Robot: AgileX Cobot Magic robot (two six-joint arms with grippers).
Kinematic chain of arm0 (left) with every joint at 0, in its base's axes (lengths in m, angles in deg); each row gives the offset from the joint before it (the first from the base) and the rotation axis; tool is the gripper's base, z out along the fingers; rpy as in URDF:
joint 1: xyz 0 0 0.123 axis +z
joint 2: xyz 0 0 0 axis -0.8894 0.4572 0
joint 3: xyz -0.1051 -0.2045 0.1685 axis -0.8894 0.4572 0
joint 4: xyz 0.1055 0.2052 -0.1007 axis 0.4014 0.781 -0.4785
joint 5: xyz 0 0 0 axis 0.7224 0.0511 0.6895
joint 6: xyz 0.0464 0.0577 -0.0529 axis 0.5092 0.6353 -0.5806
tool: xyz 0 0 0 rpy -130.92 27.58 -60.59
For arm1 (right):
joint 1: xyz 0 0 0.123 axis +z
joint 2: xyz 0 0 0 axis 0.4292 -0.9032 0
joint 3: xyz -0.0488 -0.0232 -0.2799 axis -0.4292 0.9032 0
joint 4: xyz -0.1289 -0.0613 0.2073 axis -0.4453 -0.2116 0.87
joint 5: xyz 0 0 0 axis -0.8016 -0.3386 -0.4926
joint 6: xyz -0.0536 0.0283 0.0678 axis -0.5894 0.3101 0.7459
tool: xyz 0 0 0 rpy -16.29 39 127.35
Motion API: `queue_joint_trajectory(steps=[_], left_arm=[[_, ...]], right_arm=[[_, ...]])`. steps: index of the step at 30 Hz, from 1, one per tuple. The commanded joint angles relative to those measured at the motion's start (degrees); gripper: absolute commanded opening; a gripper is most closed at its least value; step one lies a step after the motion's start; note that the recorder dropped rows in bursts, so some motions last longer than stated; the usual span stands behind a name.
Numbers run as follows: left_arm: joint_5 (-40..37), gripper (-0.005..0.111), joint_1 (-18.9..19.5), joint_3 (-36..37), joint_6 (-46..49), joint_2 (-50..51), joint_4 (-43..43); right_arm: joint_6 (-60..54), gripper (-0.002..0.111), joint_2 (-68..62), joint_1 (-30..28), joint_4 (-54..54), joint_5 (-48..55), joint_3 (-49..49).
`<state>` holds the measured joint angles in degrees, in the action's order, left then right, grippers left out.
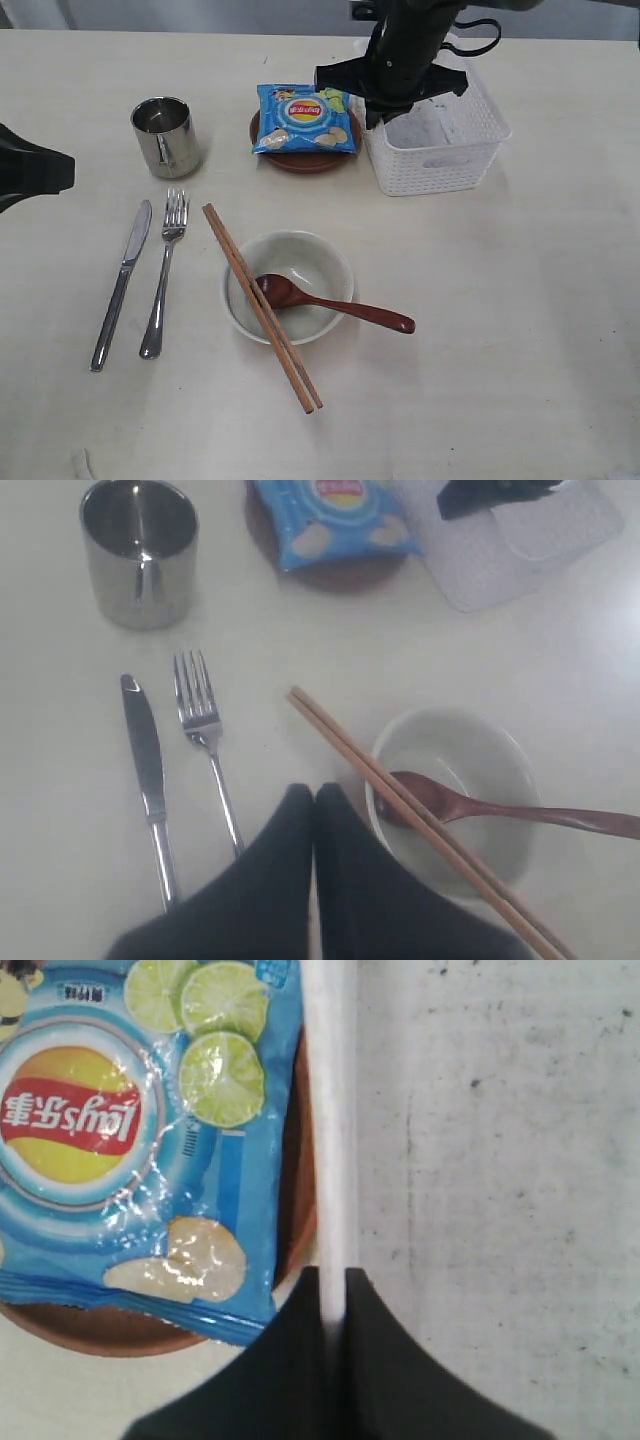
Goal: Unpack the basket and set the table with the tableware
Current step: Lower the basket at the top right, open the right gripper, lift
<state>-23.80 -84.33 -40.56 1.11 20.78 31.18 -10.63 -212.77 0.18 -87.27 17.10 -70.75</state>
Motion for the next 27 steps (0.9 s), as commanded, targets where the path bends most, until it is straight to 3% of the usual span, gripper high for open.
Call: queue_joint_trajectory(steps=[1, 10, 27], left_arm=[[0.0, 0.000, -0.4, 0.3, 0.2, 0.1, -0.5], [0.5, 0.000, -0.4, 0.3, 0.2, 0.1, -0.7], [0.7, 0.000, -0.4, 0.3, 0.3, 0.1, -0.7]], right_arm=[[0.6, -0.001, -0.1, -3.5, -2.1, 3.0, -0.1], [1.2, -0.001, -0.1, -8.1, -1.0, 0.3, -0.1], [3.2, -0.001, -0.1, -6.1, 2.3, -1.3, -0.1]])
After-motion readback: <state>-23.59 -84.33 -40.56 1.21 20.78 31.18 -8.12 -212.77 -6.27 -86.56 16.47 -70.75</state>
